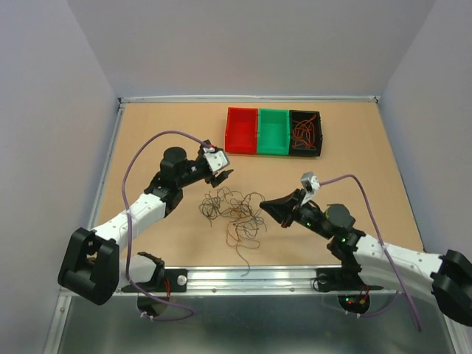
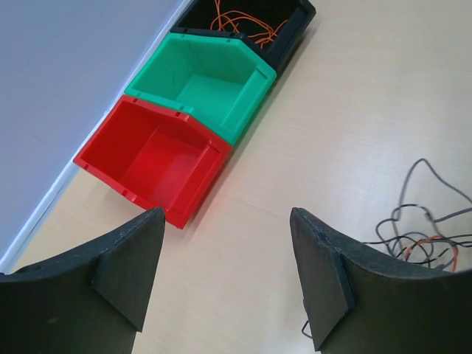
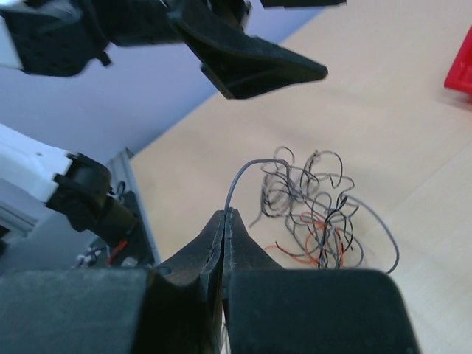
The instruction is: Untangle the cables
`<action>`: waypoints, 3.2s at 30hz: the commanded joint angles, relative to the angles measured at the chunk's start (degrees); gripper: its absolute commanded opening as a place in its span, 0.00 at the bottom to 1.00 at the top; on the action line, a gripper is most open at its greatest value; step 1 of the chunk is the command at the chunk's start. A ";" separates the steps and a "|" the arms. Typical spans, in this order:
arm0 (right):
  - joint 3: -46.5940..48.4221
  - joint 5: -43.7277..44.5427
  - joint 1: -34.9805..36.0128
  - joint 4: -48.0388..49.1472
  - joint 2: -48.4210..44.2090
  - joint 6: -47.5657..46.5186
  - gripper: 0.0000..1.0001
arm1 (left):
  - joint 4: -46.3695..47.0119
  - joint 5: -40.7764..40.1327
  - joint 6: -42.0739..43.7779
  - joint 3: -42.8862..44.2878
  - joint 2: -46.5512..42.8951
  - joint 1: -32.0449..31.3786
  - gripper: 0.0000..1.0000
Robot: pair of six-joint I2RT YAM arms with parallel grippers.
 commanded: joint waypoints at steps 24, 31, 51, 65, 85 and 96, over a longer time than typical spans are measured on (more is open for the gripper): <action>16.22 -1.64 0.54 -7.33 -3.49 -3.28 0.01 | -4.74 16.91 3.42 0.47 -2.35 0.07 0.93; 29.49 -3.68 0.54 -14.26 1.78 -5.91 0.00 | -5.09 20.33 2.36 0.65 -2.26 0.16 0.93; 62.10 2.29 0.45 -14.72 19.62 -10.92 0.01 | -4.21 25.61 1.48 -0.23 -2.96 0.16 0.88; 69.49 20.13 0.37 -7.07 27.54 -30.07 0.00 | -4.21 25.26 1.65 -0.06 -2.43 0.25 0.83; 65.98 25.59 0.37 -8.39 17.35 -30.17 0.01 | 11.95 11.37 -8.80 -2.00 -3.66 -0.01 0.86; 69.84 22.78 0.45 -12.69 19.10 -28.77 0.00 | 18.90 11.54 -16.09 12.32 4.06 -3.79 0.87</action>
